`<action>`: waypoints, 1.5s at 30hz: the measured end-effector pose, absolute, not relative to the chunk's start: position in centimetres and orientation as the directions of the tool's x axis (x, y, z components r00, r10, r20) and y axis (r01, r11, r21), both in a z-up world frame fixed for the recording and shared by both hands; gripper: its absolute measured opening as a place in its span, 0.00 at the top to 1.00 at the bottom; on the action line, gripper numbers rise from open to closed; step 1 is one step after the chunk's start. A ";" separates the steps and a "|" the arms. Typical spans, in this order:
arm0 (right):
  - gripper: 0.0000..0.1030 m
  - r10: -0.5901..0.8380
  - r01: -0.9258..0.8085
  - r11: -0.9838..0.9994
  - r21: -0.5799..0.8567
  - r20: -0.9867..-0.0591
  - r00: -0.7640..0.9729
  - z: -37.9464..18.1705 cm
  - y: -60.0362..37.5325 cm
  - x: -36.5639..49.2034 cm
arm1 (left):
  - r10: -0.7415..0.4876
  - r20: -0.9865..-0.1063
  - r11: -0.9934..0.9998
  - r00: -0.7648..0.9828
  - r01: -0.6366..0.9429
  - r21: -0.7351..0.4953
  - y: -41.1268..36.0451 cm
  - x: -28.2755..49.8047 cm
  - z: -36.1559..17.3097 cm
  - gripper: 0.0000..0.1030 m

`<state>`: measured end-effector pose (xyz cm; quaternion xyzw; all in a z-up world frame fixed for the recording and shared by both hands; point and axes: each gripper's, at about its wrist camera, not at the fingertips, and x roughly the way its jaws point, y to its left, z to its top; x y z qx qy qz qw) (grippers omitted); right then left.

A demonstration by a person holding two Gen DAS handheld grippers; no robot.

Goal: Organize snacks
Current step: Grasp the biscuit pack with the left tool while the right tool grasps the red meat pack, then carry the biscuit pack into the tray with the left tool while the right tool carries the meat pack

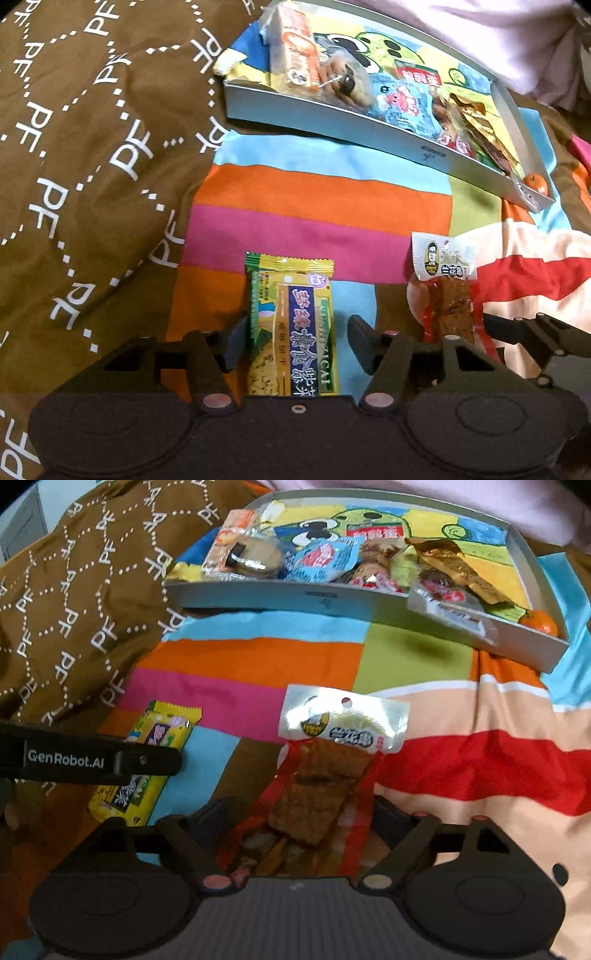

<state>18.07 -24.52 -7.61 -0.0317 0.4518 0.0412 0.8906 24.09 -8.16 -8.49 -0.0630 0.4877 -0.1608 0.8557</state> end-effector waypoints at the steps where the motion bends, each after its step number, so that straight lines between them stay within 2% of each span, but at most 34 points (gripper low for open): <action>1: 0.11 0.032 -0.103 0.994 -0.037 -0.805 0.592 -7.8 -24.3 18.0 | -0.334 -0.815 0.941 0.473 0.218 -0.259 -8.3 24.1 -8.5 0.39; 3: 0.11 0.011 -0.102 0.993 -0.063 -0.802 0.597 -8.1 -23.9 18.0 | -0.324 -0.818 0.943 0.476 0.235 -0.237 -8.6 24.0 -8.6 0.39; 5: 0.11 0.000 -0.099 0.992 -0.074 -0.802 0.597 -8.2 -23.7 17.9 | -0.303 -0.822 0.946 0.482 0.259 -0.197 -9.0 23.8 -8.6 0.44; 7: 0.17 -0.007 -0.090 0.993 -0.076 -0.802 0.597 -8.1 -23.7 17.9 | -0.268 -0.826 0.950 0.496 0.277 -0.142 -9.6 23.7 -8.6 0.50; 9: 0.21 -0.010 -0.085 0.994 -0.075 -0.801 0.598 -8.0 -23.8 17.6 | -0.254 -0.823 0.950 0.507 0.291 -0.114 -9.9 23.5 -8.6 0.50; 13: 0.26 -0.010 -0.071 0.995 -0.067 -0.794 0.607 -7.9 -24.0 17.4 | -0.252 -0.819 0.952 0.515 0.286 -0.112 -9.8 23.5 -8.6 0.51; 15: 0.34 -0.017 -0.063 0.996 -0.071 -0.788 0.616 -7.7 -24.4 17.0 | -0.258 -0.816 0.953 0.518 0.275 -0.128 -9.5 23.5 -8.6 0.52; 18: 0.35 -0.024 -0.084 0.992 -0.096 -0.785 0.619 -7.7 -24.1 16.9 | -0.265 -0.810 0.956 0.524 0.254 -0.149 -9.1 23.2 -8.6 0.52; 21: 0.38 -0.053 -0.145 0.971 -0.189 -0.764 0.644 -7.7 -22.9 16.5 | -0.271 -0.799 0.954 0.537 0.258 -0.151 -9.3 22.9 -8.5 0.52; 22: 0.45 -0.063 -0.176 0.956 -0.236 -0.748 0.661 -7.7 -22.2 16.3 | -0.273 -0.794 0.954 0.543 0.259 -0.150 -9.4 22.8 -8.5 0.52; 25: 0.50 -0.102 -0.253 0.884 -0.394 -0.689 0.717 -7.8 -20.1 15.5 | -0.274 -0.775 0.953 0.569 0.267 -0.140 -9.4 22.6 -8.1 0.52; 31: 0.50 -0.105 -0.252 0.884 -0.394 -0.692 0.714 -7.8 -20.2 15.7 | -0.266 -0.758 0.957 0.595 0.259 -0.132 -9.2 22.6 -7.8 0.52; 34: 0.51 -0.125 -0.257 0.861 -0.440 -0.671 0.731 -7.8 -19.9 15.5 | -0.264 -0.755 0.958 0.600 0.253 -0.133 -9.1 22.6 -7.8 0.52; 45: 0.51 -0.207 -0.235 0.674 -0.700 -0.485 0.850 -8.2 -17.8 13.9 | -0.271 -0.687 0.963 0.674 0.189 -0.194 -7.6 22.5 -6.4 0.52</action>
